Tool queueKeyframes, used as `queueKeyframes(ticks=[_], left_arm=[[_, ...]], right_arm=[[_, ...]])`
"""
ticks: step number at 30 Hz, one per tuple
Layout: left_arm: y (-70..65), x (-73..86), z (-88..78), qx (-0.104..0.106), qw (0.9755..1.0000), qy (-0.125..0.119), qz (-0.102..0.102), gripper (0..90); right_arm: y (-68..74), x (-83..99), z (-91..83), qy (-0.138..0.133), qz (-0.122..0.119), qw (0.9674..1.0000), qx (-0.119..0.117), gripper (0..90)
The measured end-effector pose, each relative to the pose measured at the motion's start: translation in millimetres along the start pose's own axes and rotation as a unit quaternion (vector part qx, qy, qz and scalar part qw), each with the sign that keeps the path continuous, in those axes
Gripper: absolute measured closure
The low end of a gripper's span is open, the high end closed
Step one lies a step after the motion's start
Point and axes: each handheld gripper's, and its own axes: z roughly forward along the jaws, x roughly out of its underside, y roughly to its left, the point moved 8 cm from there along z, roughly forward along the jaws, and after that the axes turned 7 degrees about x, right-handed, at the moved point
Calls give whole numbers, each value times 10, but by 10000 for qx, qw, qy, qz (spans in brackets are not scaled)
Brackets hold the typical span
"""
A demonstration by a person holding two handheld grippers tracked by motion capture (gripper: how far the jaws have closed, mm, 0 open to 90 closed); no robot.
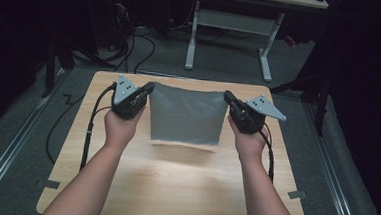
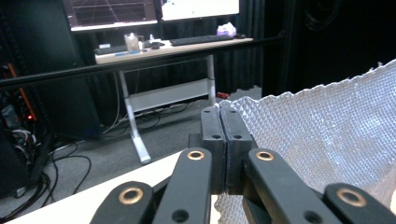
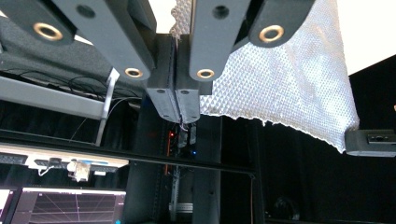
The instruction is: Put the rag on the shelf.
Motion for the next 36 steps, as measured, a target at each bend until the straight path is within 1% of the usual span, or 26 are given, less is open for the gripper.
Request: queueKeyframes(ticks=[2, 4, 5, 6, 7, 8, 10, 13, 15, 16, 17, 18, 19, 20, 23, 24, 25, 27, 32, 34, 35, 36], left_arm=[[59, -15, 73, -70, 10000, 24, -6, 900], [116, -27, 143, -101, 9999, 40, -76, 900], [149, -26, 180, -120, 9998, 112, -101, 900], [149, -26, 180, -120, 9998, 112, -101, 900], [199, -35, 241, -142, 9996, 170, -168, 900], [221, -36, 268, -145, 9995, 184, -205, 900], [259, -22, 333, -177, 9992, 301, -197, 900], [304, 28, 426, -171, 9985, 452, -245, 900], [338, 103, 483, -144, 9975, 589, -362, 900], [338, 103, 483, -144, 9975, 589, -362, 900], [358, 225, 542, -99, 9955, 849, -410, 900], [361, 294, 567, -66, 9943, 979, -413, 900], [361, 294, 567, -66, 9943, 979, -413, 900], [358, 429, 609, 16, 9916, 1200, -488, 900], [340, 587, 621, 140, 9894, 1303, -631, 900], [326, 639, 625, 198, 9884, 1362, -649, 900], [313, 683, 626, 241, 9880, 1380, -653, 900], [289, 759, 622, 320, 9868, 1408, -736, 900], [211, 904, 615, 519, 9843, 1448, -865, 900], [175, 964, 623, 612, 9823, 1535, -885, 900], [156, 989, 628, 628, 9822, 1541, -871, 900], [143, 1010, 631, 641, 9821, 1526, -900, 900]], right_arm=[[-36, -22, 103, 23, 18, 10000, 28, 895], [-68, -38, 211, 77, 50, 9999, 44, 895], [-83, -48, 261, 95, 47, 9999, 73, 896], [-83, -48, 261, 95, 47, 9999, 73, 896], [-113, -56, 365, 152, 8, 9998, 104, 896], [-124, -56, 394, 176, 2, 9998, 125, 896], [-150, -48, 469, 253, 8, 9996, 157, 896], [-188, -21, 565, 371, 22, 9991, 191, 896], [-215, 11, 626, 449, 11, 9988, 208, 896], [-223, 38, 659, 515, 13, 9984, 212, 896], [-235, 81, 703, 605, 6, 9979, 218, 896], [-243, 114, 727, 669, 12, 9975, 220, 896], [-250, 163, 760, 761, 18, 9969, 216, 896], [-255, 216, 790, 840, 32, 9962, 214, 896], [-278, 399, 845, 1052, 68, 9943, 178, 896], [-282, 460, 853, 1107, 107, 9937, 154, 896], [-289, 520, 854, 1169, 138, 9929, 148, 896], [-294, 624, 852, 1261, 223, 9917, 105, 896], [-270, 778, 810, 1310, 283, 9910, 34, 895], [-262, 819, 792, 1336, 269, 9907, 18, 895], [-263, 833, 783, 1313, 279, 9910, 16, 895], [-261, 852, 774, 1325, 321, 9907, 14, 895]])
